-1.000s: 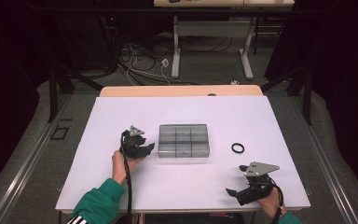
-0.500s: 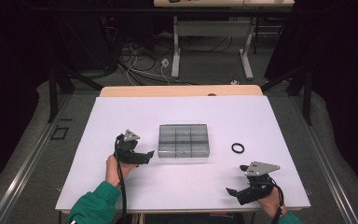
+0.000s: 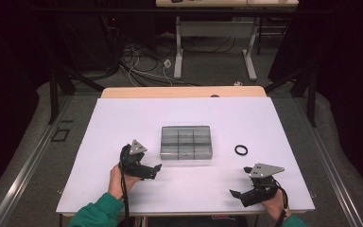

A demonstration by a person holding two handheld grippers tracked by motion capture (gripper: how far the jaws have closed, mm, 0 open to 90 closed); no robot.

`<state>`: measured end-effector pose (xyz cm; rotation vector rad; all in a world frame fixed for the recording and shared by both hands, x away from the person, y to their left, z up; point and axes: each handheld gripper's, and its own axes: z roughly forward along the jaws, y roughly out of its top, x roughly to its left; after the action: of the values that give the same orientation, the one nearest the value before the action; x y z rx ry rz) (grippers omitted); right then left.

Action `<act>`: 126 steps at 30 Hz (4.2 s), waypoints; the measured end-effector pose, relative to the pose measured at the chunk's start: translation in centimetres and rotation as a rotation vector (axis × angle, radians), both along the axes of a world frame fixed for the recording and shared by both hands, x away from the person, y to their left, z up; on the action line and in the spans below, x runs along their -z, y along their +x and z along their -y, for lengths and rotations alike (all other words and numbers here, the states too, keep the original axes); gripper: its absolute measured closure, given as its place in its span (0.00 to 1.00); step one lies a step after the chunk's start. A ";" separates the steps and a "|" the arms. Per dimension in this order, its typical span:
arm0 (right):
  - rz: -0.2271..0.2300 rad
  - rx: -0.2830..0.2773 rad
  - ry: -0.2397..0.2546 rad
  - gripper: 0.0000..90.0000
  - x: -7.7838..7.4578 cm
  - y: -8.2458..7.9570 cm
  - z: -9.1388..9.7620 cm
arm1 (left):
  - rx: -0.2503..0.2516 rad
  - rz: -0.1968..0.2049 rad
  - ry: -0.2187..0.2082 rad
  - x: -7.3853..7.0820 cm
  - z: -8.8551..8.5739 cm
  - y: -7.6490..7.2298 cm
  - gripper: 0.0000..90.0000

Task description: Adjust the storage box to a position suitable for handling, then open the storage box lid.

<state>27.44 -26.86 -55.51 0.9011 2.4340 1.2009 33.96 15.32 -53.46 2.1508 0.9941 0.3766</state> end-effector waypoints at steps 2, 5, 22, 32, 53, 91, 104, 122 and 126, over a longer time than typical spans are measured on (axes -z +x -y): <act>0.000 0.001 0.000 0.00 0.0 0.0 0.0 | 0.018 -0.006 0.000 0.1 0.3 -0.4 0.00; 0.000 -0.001 0.000 0.00 0.0 0.0 0.0 | 0.032 0.001 -0.005 0.2 0.5 -0.6 0.00; -0.006 0.010 -0.003 0.00 0.0 0.0 0.0 | 0.104 -0.006 -0.010 0.5 2.0 -2.0 0.00; 0.000 0.005 -0.008 0.00 0.0 0.1 0.1 | 0.122 -0.009 -0.014 0.6 2.7 -2.2 0.00; -0.001 0.015 0.000 0.00 0.2 0.1 -0.1 | 0.147 -0.061 -0.057 1.2 4.1 -1.9 0.08; -0.019 0.002 -0.007 0.01 0.2 0.4 -0.3 | 0.085 -0.032 -0.167 2.3 8.5 0.0 0.74; -0.003 0.002 -0.004 0.01 0.2 0.3 -0.4 | 0.065 -0.040 -0.220 2.4 8.9 0.1 0.82; -0.016 -0.004 -0.012 0.01 0.2 0.5 -0.3 | 0.069 -0.038 -0.251 2.7 8.5 0.3 0.89; -0.006 0.008 -0.003 0.01 0.2 0.5 -0.3 | 0.069 -0.029 -0.255 2.8 8.5 0.3 0.91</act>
<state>27.90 -26.56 -55.67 0.9147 2.4342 1.1924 34.25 6.86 -56.23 1.9584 0.9278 0.1756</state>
